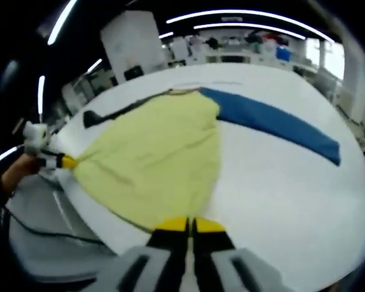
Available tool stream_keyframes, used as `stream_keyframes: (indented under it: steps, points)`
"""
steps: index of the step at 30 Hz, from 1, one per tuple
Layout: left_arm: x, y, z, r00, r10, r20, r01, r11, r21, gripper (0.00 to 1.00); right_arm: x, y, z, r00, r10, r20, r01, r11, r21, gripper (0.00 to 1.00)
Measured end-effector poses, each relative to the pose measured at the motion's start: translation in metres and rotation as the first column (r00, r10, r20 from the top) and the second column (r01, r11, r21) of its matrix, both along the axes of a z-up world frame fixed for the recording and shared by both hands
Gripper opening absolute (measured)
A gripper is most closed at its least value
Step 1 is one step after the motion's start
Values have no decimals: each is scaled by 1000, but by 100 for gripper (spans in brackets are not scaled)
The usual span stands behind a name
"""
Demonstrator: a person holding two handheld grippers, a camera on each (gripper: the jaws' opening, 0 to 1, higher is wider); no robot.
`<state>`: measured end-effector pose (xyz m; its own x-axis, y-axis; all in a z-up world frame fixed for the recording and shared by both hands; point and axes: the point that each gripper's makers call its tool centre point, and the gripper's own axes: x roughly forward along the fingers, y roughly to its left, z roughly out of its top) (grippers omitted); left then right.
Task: Fold the garment on the visible template until the final outline fits inside the template.
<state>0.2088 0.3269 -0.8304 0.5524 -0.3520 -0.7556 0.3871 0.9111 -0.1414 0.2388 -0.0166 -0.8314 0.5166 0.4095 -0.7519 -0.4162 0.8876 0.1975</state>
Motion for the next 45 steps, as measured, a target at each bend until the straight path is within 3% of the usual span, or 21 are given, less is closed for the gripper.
stream_keyframes:
  steps: [6, 19, 28, 34, 41, 45]
  points:
    - [-7, 2, -8, 999, -26, -30, 27, 999, 38, 0, -5, -5, -13, 1000, -10, -18, 10, 999, -39, 0]
    - [-12, 1, -12, 999, -8, -53, 11, 998, 54, 0, -13, -4, -17, 999, -40, -32, 38, 997, -60, 0]
    - [-14, 0, -15, 998, 0, -64, 3, 999, 45, 0, -13, -7, -18, 998, -57, -34, 55, 997, -45, 0]
    - [-20, -1, -16, 997, -30, -72, 35, 997, 65, 0, -23, -3, -15, 997, -54, -59, 51, 997, -50, 0]
    - [-23, 1, -16, 997, -15, -78, 18, 999, 40, 1, -22, -7, -19, 994, -84, -73, 82, 996, -36, 0]
    - [-21, 3, -15, 998, -21, -59, 23, 999, 48, 5, -22, -10, -15, 994, -92, -65, 89, 995, -43, 16]
